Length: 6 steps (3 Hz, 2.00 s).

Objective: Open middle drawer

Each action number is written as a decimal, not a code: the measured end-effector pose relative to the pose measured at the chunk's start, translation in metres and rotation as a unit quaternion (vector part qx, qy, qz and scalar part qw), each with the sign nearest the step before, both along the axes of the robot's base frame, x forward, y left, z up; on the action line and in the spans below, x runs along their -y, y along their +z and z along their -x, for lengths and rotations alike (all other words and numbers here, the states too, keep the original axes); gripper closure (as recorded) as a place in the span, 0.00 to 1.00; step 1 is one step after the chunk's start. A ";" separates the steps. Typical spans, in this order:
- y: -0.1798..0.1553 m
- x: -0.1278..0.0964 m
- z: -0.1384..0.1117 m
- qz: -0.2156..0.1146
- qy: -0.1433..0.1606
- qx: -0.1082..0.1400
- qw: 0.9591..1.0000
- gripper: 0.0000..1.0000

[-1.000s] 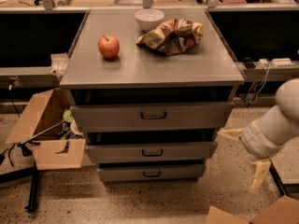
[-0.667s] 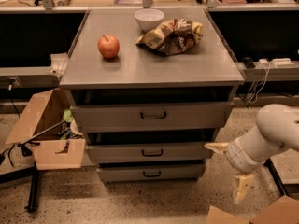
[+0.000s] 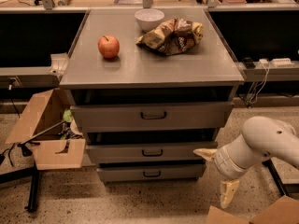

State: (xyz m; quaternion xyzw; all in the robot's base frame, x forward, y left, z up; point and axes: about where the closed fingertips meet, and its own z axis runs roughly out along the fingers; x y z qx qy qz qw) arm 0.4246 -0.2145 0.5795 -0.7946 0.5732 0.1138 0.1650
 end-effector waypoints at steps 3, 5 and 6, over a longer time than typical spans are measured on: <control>-0.086 0.008 -0.073 0.048 -0.060 0.032 0.997 0.00; -0.111 -0.001 -0.124 0.059 -0.083 0.054 0.993 0.00; -0.128 -0.007 -0.144 0.065 -0.092 0.047 0.993 0.00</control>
Offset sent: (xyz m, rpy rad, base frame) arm 0.0857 -0.0088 -0.1107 -0.1209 -0.0696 -0.1279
